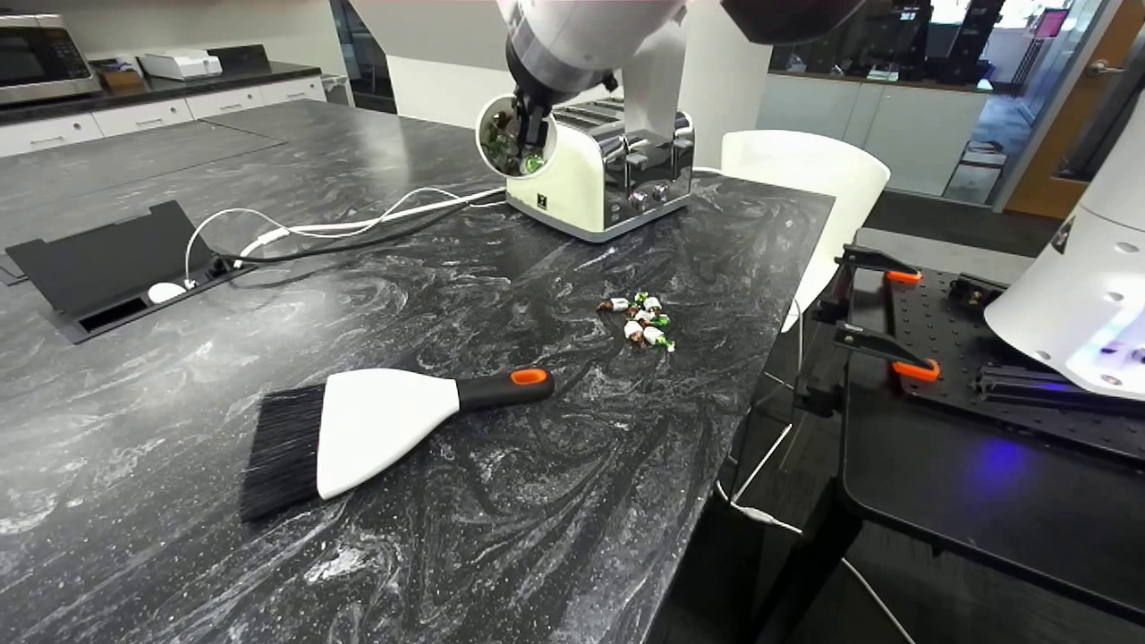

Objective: Pour the contents from the white cup onto the table

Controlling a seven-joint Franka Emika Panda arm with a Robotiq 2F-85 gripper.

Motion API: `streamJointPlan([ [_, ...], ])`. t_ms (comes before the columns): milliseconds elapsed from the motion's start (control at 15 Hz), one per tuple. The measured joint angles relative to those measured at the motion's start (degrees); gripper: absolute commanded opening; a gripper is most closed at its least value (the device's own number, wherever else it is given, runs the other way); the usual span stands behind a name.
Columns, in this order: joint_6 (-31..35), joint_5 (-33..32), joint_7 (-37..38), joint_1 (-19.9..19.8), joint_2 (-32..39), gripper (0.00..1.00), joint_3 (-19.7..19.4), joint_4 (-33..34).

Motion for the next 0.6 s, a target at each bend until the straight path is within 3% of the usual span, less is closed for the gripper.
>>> streamJointPlan([
  [600, -10.72, -2.37, 6.75, 0.36, 9.16, 0.01, 4.11, -0.02],
])
